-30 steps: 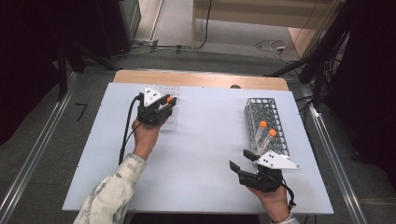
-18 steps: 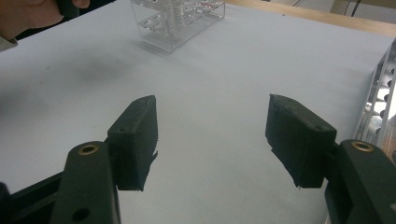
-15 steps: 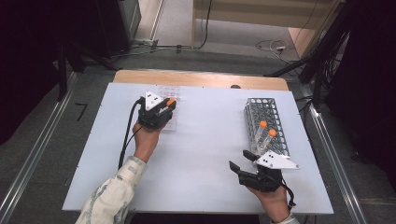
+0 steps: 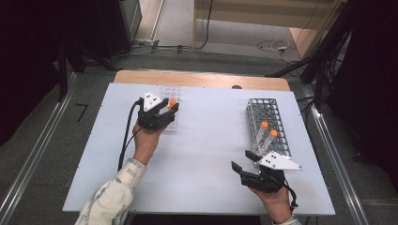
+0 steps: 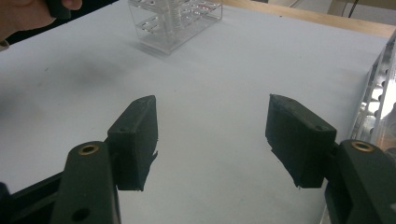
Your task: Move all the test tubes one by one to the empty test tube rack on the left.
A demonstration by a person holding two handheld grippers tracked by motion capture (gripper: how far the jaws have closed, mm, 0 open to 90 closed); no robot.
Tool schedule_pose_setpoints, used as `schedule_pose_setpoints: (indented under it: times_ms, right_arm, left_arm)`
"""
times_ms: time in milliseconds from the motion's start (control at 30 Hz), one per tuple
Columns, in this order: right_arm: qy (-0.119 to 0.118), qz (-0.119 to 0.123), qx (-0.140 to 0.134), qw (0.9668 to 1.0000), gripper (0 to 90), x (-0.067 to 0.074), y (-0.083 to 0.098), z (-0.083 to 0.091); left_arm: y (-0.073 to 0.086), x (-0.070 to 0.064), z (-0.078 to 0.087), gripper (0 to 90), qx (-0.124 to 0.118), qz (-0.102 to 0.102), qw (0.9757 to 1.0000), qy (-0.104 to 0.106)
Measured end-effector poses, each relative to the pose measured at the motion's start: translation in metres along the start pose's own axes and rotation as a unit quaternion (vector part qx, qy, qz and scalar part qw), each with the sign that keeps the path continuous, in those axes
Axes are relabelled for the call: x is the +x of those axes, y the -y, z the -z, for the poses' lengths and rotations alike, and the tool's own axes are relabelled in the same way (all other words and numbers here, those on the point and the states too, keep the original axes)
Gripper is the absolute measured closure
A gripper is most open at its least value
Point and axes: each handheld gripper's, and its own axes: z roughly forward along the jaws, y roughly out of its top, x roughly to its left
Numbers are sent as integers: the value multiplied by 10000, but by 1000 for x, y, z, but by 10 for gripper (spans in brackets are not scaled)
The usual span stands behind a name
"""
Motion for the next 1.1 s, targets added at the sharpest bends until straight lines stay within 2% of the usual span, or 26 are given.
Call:
schedule_pose_setpoints:
  times_ms: [267,400,633,900,1100]
  right_arm:
    - [124,-73,-56,9999,329,-6,-1,5]
    - [249,-109,-110,9996,330,-12,-2,8]
    - [524,-202,-164,9983,330,-26,0,15]
    - [836,-304,-203,9958,330,-42,3,23]
    - [1144,-370,-197,9925,330,-54,5,24]
  left_arm:
    - [7,-7,21,300,-108,248,9995,164]
    - [17,-8,31,248,-107,335,9993,129]
    - [32,-6,45,224,-61,497,9986,176]
    - [43,-7,57,210,-75,518,9984,213]
    - [49,-9,61,197,-19,466,9987,224]
